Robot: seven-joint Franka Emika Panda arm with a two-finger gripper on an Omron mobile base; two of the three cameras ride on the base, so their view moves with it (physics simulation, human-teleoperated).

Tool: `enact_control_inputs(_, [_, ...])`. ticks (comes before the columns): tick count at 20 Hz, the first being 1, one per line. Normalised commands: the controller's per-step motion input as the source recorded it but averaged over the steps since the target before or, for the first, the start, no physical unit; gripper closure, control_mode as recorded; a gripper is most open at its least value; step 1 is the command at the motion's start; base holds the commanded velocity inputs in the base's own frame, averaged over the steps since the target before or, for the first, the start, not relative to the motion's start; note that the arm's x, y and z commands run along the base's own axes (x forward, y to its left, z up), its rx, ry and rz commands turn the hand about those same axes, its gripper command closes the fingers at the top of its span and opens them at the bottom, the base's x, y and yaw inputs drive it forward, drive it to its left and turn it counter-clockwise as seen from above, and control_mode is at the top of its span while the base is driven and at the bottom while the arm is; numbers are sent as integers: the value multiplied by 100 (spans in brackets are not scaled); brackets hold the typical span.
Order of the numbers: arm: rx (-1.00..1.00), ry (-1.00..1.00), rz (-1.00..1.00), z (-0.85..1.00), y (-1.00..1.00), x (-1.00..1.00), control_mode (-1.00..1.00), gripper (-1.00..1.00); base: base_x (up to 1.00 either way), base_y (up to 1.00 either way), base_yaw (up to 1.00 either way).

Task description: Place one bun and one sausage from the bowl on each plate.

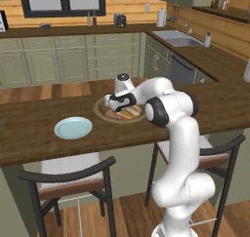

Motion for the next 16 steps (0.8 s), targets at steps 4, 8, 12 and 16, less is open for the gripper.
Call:
enact_control_inputs(4, [0, 5, -12, -47, 0, 32, -100, -100, 0, 0, 0])
enact_control_inputs(8, [0, 2, -11, -34, 0, 29, -100, -100, 0, 0, 0])
enact_control_inputs(12, [0, 0, -9, -12, 3, 37, -100, -100, 0, 0, 0])
enact_control_inputs(16, [0, 5, -8, -19, 0, 35, -100, -100, 0, 0, 0])
